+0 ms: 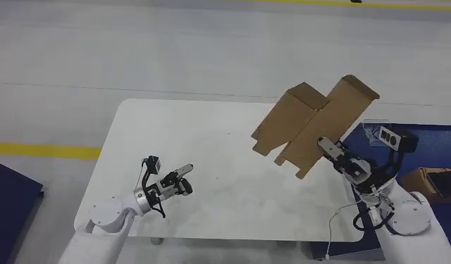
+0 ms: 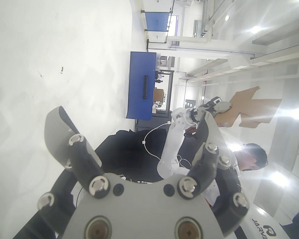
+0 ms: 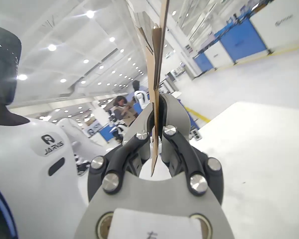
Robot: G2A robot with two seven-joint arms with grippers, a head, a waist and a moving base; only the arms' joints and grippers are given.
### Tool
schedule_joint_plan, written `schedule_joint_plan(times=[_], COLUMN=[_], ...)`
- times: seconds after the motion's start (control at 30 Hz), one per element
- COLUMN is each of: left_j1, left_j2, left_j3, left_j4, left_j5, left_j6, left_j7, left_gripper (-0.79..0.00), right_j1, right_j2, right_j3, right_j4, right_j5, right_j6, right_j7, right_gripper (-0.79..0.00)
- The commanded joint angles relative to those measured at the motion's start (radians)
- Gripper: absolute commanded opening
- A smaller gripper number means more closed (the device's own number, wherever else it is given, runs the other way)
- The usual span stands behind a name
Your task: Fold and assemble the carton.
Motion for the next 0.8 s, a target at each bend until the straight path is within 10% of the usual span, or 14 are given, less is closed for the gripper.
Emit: schedule_joint_plan(times=[0.0, 0.37, 0.77], left_j1=[0.0, 0.0, 0.0], left_j2=[0.0, 0.0, 0.0], left_j3=[0.0, 0.0, 0.0], left_j4=[0.0, 0.0, 0.0], left_j5=[0.0, 0.0, 0.0], left_j6=[0.0, 0.0, 0.0], left_j7=[0.0, 0.0, 0.0], left_gripper=[0.0, 0.0, 0.0], right_j1=[-0.02, -0.172, -0.178], right_j2=[-0.01, -0.087, -0.094], right_j3=[0.065, 0.061, -0.032], right_j4=[-0.045, -0.299, -0.324], right_j5=[-0.217, -1.547, -2.425], right_j6=[-0.008, 0.387, 0.931], right_j7=[-0.165, -1.109, -1.374], right_gripper=[-0.785, -0.785, -0.785])
